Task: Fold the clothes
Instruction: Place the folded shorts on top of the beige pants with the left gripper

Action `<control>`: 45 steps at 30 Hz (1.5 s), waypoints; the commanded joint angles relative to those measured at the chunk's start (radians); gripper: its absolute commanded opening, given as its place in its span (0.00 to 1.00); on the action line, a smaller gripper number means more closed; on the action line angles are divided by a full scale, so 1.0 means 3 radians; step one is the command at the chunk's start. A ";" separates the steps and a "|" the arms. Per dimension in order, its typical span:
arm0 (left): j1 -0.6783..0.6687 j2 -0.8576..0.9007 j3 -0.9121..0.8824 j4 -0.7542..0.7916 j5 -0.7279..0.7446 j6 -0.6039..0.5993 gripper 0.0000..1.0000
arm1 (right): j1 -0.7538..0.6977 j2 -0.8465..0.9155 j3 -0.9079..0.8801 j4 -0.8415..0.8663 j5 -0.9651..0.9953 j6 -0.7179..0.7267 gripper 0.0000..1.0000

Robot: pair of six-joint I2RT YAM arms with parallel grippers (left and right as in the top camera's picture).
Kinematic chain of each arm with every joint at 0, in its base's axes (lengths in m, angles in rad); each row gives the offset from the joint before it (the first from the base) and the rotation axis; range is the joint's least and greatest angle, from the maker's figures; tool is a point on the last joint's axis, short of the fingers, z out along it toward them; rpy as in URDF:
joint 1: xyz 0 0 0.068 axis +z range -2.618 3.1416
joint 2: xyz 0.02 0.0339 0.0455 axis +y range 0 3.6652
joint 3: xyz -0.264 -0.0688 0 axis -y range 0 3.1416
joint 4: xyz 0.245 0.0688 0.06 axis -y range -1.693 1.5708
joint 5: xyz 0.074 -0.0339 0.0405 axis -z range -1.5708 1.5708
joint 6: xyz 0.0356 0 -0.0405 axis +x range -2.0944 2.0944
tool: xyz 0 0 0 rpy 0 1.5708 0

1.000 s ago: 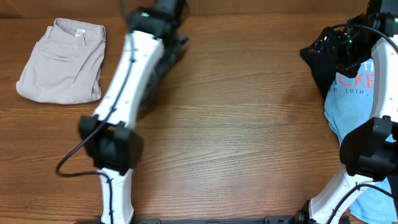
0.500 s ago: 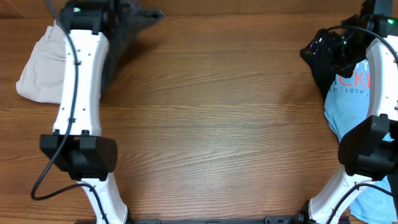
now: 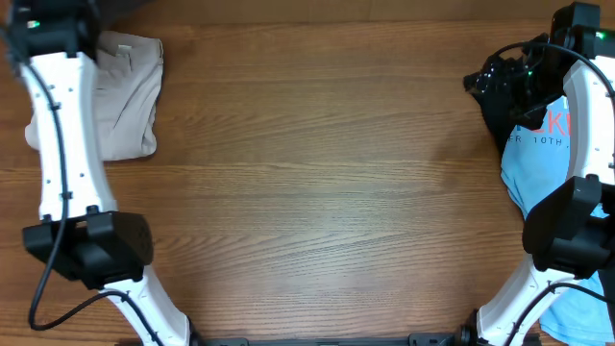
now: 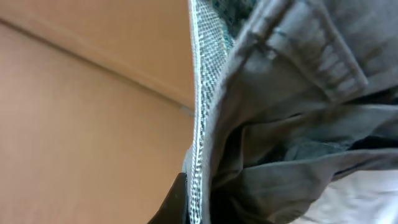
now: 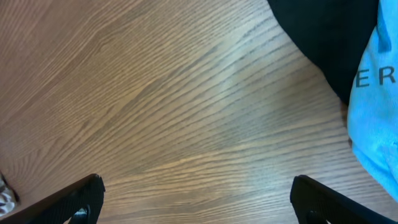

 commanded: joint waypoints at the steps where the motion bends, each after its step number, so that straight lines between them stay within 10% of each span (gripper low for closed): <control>1: 0.0299 -0.0055 0.0086 0.0159 0.0398 0.0188 0.04 | 0.0005 0.0022 -0.0004 -0.0023 0.0019 -0.0014 1.00; 15: 0.0570 0.0783 0.0086 0.0543 0.0692 -0.0500 0.04 | 0.0005 0.0022 -0.0004 -0.0071 0.0018 -0.0052 1.00; 27: 0.0458 0.1160 0.0076 -0.0628 0.0936 -0.0585 0.05 | 0.0011 0.0022 -0.0004 -0.0045 0.0000 -0.0078 1.00; 36: 0.0408 0.1170 0.0075 -0.1831 0.2480 -0.0638 0.47 | 0.0018 0.0022 -0.0004 -0.0058 -0.0034 -0.0089 1.00; 38: 0.0390 0.1170 0.0075 -0.2041 0.2791 -0.0693 0.72 | 0.0018 0.0022 -0.0004 -0.0060 -0.0034 -0.0089 1.00; 45: 0.0243 0.1164 0.0099 -0.2220 0.3171 -0.0701 0.95 | 0.0022 0.0022 -0.0004 -0.0067 -0.0033 -0.0092 1.00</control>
